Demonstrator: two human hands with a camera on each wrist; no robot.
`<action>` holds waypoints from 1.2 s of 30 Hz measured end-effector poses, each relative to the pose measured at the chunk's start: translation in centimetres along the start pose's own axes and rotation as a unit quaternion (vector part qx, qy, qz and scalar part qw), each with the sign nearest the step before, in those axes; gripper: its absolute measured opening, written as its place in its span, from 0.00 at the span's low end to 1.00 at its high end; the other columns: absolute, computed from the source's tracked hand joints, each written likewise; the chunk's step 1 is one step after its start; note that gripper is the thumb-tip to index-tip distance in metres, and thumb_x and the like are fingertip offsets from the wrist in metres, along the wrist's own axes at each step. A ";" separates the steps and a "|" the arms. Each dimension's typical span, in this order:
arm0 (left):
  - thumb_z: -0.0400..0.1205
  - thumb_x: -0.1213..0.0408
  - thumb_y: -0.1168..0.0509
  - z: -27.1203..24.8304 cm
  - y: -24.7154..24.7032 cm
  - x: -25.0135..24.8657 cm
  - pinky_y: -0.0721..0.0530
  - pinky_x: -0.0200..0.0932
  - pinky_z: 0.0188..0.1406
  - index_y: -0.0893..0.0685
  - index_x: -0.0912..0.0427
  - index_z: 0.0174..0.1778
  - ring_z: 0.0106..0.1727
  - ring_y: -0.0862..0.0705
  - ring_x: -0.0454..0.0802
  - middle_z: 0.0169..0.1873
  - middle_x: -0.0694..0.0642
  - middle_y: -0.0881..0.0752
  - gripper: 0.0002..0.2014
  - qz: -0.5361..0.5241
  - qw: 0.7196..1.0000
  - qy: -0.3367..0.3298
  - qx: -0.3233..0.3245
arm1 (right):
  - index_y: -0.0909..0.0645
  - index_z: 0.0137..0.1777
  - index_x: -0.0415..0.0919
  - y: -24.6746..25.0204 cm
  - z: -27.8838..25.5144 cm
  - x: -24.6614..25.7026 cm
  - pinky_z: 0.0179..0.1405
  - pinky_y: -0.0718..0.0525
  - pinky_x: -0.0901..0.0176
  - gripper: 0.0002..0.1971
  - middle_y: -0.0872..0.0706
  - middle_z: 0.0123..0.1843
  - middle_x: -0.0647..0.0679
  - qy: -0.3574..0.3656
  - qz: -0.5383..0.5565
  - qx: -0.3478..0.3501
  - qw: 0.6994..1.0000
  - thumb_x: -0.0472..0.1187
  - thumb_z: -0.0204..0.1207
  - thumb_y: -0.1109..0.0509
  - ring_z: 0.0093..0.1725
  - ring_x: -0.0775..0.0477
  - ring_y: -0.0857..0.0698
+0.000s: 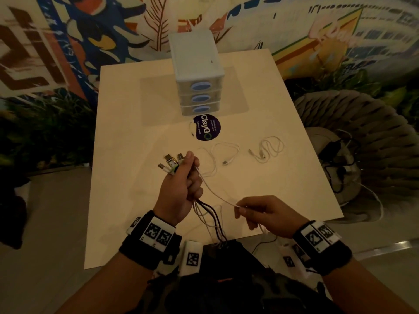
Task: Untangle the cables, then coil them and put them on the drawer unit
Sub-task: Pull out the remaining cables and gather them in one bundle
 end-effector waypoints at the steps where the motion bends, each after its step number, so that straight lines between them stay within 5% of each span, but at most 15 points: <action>1: 0.87 0.50 0.40 -0.2 0.2 -0.2 0.47 0.38 0.18 0.19 0.55 0.38 0.23 0.51 0.46 0.20 0.49 0.42 0.16 0.001 1.000 0.001 0.000 | 0.11 0.50 0.51 -0.3 -0.4 -0.7 0.50 0.14 0.40 0.10 0.12 0.35 0.45 -0.010 0.003 -0.003 1.000 0.48 0.88 0.34 0.38 0.50 0.13; 11: 0.92 0.55 0.45 -0.8 -0.3 -1.1 0.49 0.40 0.21 0.23 0.55 0.37 0.19 0.45 0.41 0.19 0.47 0.39 0.18 0.046 0.999 -0.009 0.019 | 0.07 0.52 0.54 -3.6 -2.9 -8.4 0.61 0.13 0.52 0.10 0.06 0.45 0.60 -0.115 -0.043 -0.023 0.992 0.53 0.83 0.29 0.50 0.62 0.09; 17: 0.93 0.56 0.45 -0.5 -0.8 -1.3 0.47 0.40 0.20 0.25 0.55 0.37 0.19 0.44 0.41 0.20 0.47 0.38 0.18 0.063 0.998 -0.019 0.002 | 0.10 0.57 0.63 -4.2 -3.1 -12.0 0.61 0.15 0.57 0.17 0.09 0.48 0.65 -0.160 -0.133 0.007 0.978 0.68 0.80 0.35 0.50 0.68 0.14; 19: 0.93 0.56 0.45 -0.4 -1.2 -0.9 0.46 0.40 0.20 0.25 0.56 0.37 0.19 0.44 0.42 0.20 0.48 0.38 0.18 0.080 0.996 -0.025 0.000 | 0.12 0.53 0.71 -4.1 -3.1 -12.6 0.59 0.14 0.58 0.25 0.08 0.50 0.65 -0.157 -0.146 0.000 0.977 0.81 0.71 0.42 0.51 0.67 0.13; 21: 0.93 0.57 0.45 -0.3 -1.7 -0.5 0.43 0.37 0.18 0.25 0.57 0.38 0.19 0.44 0.42 0.19 0.47 0.37 0.18 0.111 0.993 -0.039 -0.002 | 0.16 0.44 0.78 -4.0 -2.9 -13.6 0.58 0.13 0.54 0.20 0.07 0.49 0.63 -0.149 -0.162 0.001 0.975 0.82 0.69 0.44 0.50 0.64 0.12; 23: 0.93 0.58 0.45 -0.3 -2.4 -0.2 0.39 0.35 0.17 0.26 0.59 0.38 0.17 0.42 0.42 0.18 0.47 0.36 0.17 0.141 0.989 -0.050 -0.002 | 0.15 0.42 0.75 -3.8 -2.6 -14.2 0.59 0.13 0.49 0.19 0.07 0.48 0.60 -0.153 -0.165 0.004 0.974 0.78 0.72 0.44 0.50 0.60 0.11; 25: 0.93 0.59 0.44 -0.6 -3.2 0.1 0.38 0.36 0.17 0.27 0.58 0.35 0.17 0.41 0.43 0.18 0.48 0.36 0.19 0.164 0.985 -0.051 0.008 | 0.11 0.53 0.65 -3.7 -2.4 -14.8 0.60 0.14 0.51 0.28 0.07 0.54 0.56 -0.167 -0.200 0.023 0.965 0.78 0.75 0.45 0.53 0.56 0.11; 27: 0.92 0.59 0.41 -1.1 -4.1 0.4 0.38 0.36 0.18 0.27 0.54 0.30 0.18 0.40 0.44 0.19 0.49 0.35 0.21 0.198 0.979 -0.038 0.032 | 0.13 0.65 0.57 -3.3 -2.4 -14.4 0.59 0.14 0.60 0.30 0.09 0.60 0.55 -0.172 -0.248 0.062 0.951 0.75 0.78 0.41 0.55 0.58 0.11; 29: 0.91 0.57 0.40 -1.8 -5.0 0.7 0.38 0.37 0.21 0.25 0.54 0.29 0.20 0.39 0.45 0.21 0.50 0.33 0.21 0.235 0.969 -0.019 0.071 | 0.12 0.64 0.58 -1.4 -2.3 -12.4 0.51 0.15 0.66 0.29 0.08 0.54 0.60 -0.156 -0.250 0.051 0.954 0.74 0.76 0.39 0.47 0.64 0.12; 33: 0.90 0.53 0.38 -2.8 -7.0 1.3 0.35 0.38 0.23 0.18 0.58 0.33 0.22 0.36 0.45 0.22 0.51 0.32 0.21 0.308 0.937 0.008 0.161 | 0.11 0.55 0.55 6.1 -2.3 -2.8 0.46 0.11 0.53 0.19 0.08 0.40 0.61 -0.044 -0.120 -0.180 0.975 0.63 0.82 0.38 0.38 0.60 0.11; 36: 0.87 0.50 0.38 -3.4 -8.1 2.6 0.34 0.37 0.24 0.16 0.58 0.37 0.23 0.35 0.45 0.23 0.49 0.32 0.18 0.327 0.921 0.039 0.206 | 0.13 0.62 0.55 7.7 -0.9 4.4 0.47 0.14 0.64 0.19 0.08 0.45 0.60 0.047 -0.069 -0.187 0.979 0.60 0.84 0.41 0.44 0.58 0.10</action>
Point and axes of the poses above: each hand's wrist, its own z-axis towards the middle knuckle, its own y-axis out of the back of the hand, x = y × z, the point moved 9 cm from there along z, towards the middle knuckle
